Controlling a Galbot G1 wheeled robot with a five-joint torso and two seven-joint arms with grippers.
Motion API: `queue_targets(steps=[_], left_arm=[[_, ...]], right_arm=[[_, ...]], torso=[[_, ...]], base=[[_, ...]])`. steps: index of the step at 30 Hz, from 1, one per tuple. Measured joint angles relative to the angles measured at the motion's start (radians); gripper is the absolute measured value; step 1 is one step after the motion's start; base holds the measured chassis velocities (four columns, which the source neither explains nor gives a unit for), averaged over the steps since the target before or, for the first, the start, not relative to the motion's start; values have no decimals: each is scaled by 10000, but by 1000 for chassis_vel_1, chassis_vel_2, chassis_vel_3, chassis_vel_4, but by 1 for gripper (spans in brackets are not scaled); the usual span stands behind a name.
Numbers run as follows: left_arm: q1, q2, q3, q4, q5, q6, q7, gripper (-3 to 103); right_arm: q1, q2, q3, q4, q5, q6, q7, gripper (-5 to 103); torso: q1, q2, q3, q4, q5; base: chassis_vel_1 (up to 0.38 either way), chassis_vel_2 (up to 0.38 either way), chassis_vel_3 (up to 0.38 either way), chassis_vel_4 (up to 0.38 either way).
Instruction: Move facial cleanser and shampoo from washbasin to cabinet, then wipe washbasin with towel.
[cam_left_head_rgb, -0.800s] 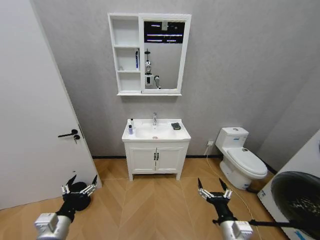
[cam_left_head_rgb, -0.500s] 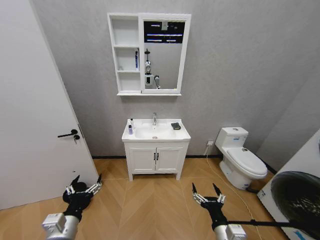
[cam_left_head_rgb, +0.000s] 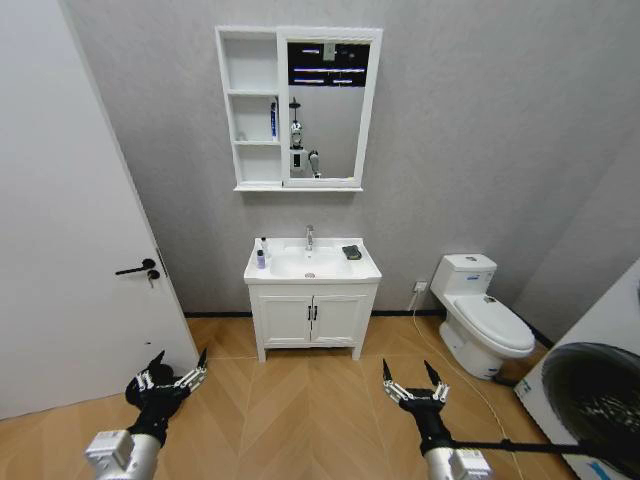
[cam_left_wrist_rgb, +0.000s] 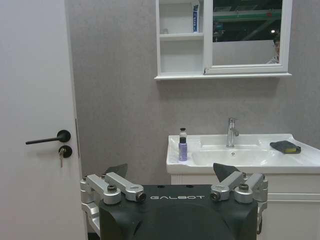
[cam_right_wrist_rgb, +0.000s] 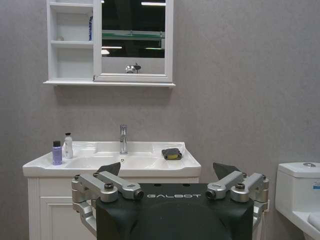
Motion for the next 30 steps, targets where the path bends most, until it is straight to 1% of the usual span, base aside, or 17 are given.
queue_targets(steps=[3,11,13,19,20,22,25,30], left_arm=[[-16,-76,307,174,230,-84,64,97],[-224,-123,552,387,275,-144,86,97],[-306,-183,606,520,261,-251,86,96],[-409,-215,746,610,265,-297,135,96],[-433,-173,778,646,275,-302,163,96],[-446,-124,801,672,282,-306,183,96],[-466,-79,836,727,299,-313,195,97],[-484,-83,927,835,402,-352,208,97]], right_arm=[[-117,16,64,64,0,0,-111,100],[-203,63,100,213,93,-3,-128,100],[-218,46,103,236,85,-9,-128,100],[-267,58,88,250,79,-1,-136,100],[-280,77,67,243,78,14,-137,100],[-288,99,46,221,76,38,-138,100],[-284,130,23,169,60,81,-153,100],[-241,148,6,80,53,152,-251,100]], torso=[[0,0,0,-2,-1],[-2,2,-1,-1,-1],[-4,4,-1,-1,-1],[2,1,1,1,0],[4,-1,2,-4,-4],[5,-1,2,0,3],[4,-1,1,-1,-3],[2,0,1,-1,-2]], base=[[0,0,0,0],[0,0,0,0],[-67,60,60,-91],[-128,136,154,-152],[-189,153,183,-167],[-181,149,174,-162],[-156,154,158,-159],[-131,150,132,-137]])
